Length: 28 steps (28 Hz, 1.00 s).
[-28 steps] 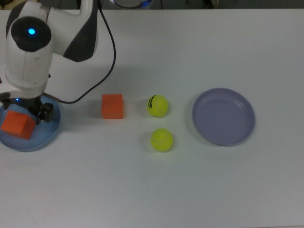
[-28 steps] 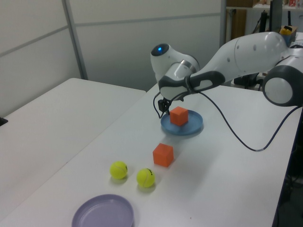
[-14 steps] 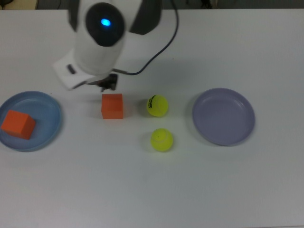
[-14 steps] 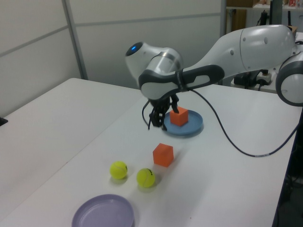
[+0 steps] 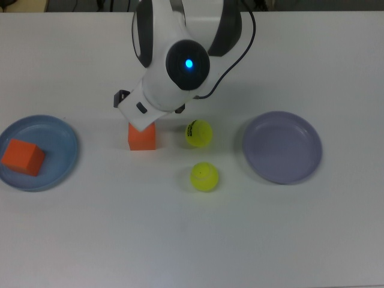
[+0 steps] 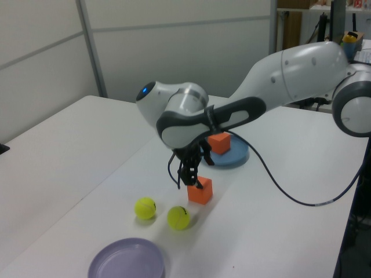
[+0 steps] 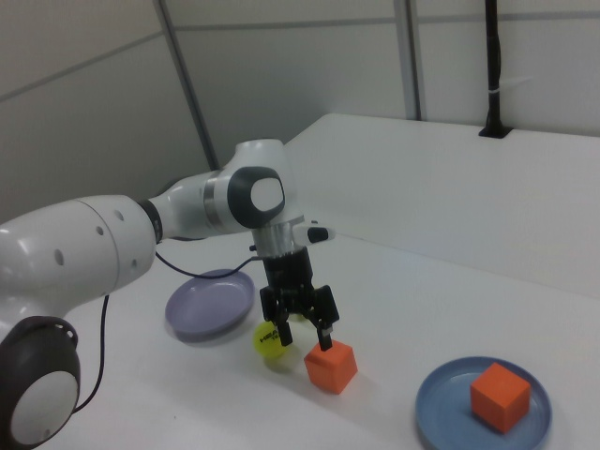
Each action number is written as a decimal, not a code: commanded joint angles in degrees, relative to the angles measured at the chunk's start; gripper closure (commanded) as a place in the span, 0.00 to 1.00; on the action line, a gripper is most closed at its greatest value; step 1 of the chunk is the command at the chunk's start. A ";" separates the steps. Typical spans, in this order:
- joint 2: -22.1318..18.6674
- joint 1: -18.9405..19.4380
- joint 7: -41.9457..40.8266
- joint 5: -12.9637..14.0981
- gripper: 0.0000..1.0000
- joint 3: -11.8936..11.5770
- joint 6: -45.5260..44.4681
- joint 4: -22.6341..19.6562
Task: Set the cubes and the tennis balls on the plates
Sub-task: 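Move the gripper to the second orange cube and grasp it, then carry the second cube onto the blue plate beside the first and release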
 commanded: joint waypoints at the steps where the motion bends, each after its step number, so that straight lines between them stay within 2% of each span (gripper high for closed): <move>1: 1.44 0.24 0.30 -2.91 0.00 -0.24 3.01 -1.31; 11: 5.31 0.33 2.59 -7.57 0.00 -0.41 7.06 -1.58; 12: 5.49 0.24 2.77 -7.57 0.07 -0.50 7.41 -1.58; 13: 5.49 0.24 3.03 -7.66 0.23 -0.50 7.85 -1.58; 14: 5.49 0.24 3.21 -7.66 0.43 -0.50 8.11 -1.49; 15: 5.49 0.24 3.21 -7.14 0.86 -0.50 8.29 -1.23; 16: 5.49 0.24 3.29 -7.05 1.00 -0.50 8.29 -1.14; 24: 4.09 -1.95 1.98 -6.96 1.00 -1.20 8.12 1.76; 28: 2.51 -3.71 -2.23 -7.05 1.00 -4.36 8.11 1.85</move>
